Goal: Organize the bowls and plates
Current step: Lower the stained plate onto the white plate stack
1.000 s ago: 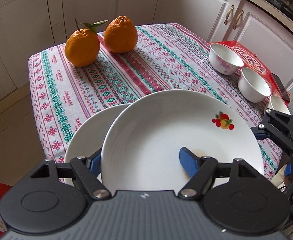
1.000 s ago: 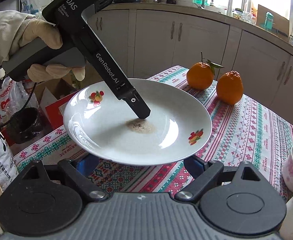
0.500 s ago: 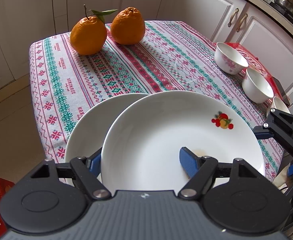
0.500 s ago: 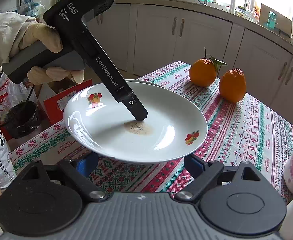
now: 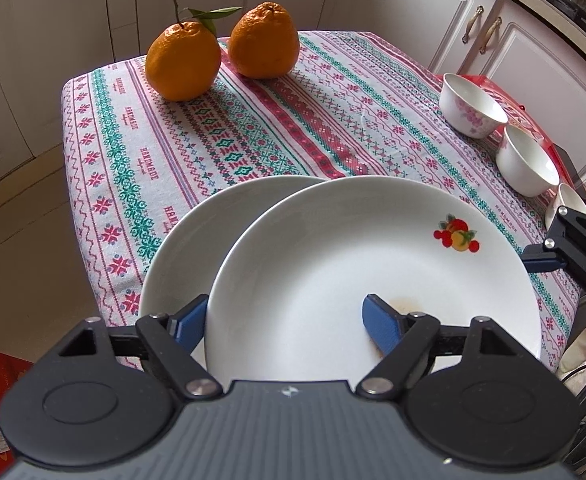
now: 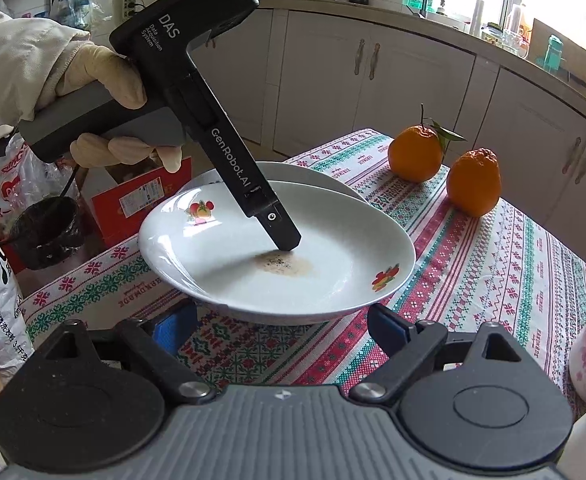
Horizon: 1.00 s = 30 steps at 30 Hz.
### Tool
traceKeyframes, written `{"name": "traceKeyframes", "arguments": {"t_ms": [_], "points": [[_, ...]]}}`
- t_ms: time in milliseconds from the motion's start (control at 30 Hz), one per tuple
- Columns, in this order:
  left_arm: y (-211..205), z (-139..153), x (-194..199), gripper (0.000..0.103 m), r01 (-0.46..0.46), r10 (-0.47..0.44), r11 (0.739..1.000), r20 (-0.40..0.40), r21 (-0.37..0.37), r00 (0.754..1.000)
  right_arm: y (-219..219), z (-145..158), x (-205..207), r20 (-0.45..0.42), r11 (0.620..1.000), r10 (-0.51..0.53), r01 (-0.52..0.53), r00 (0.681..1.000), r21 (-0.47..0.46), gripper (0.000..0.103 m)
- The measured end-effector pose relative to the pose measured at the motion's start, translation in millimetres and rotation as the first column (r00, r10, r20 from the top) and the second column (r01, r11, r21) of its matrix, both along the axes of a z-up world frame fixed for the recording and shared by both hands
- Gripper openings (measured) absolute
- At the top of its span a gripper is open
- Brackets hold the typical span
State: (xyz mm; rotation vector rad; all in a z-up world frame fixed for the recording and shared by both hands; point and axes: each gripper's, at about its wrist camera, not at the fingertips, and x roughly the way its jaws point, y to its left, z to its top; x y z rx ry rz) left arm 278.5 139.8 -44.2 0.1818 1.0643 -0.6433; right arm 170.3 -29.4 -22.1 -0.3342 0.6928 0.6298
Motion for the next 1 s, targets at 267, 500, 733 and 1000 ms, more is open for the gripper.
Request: {"name": "traceKeyframes", "arguments": {"t_ms": [267,500,733,1000], "points": [[-1,2,-1,0.083,0.016,-0.017,0.999,0.033,0.032,0.999,2,-2,1,0.004,1.000,0.003,-0.003,1.000,-0.007,0.095],[2,5,-2,0.086,0.014,-0.018,0.998,0.065,0.059,0.998,4,-5,6,0.000,1.000,0.007,-0.007,1.000,-0.009,0.095],[5,9,-3,0.086,0.016,-0.022,0.998,0.082,0.063,0.996,5,-7,9,-0.007,1.000,0.010,-0.010,1.000,-0.009,0.095],[6,13,-7,0.093,0.014,-0.026,0.996,0.127,0.091,0.992,5,-5,10,-0.009,1.000,0.012,-0.012,1.000,0.001,0.100]]}}
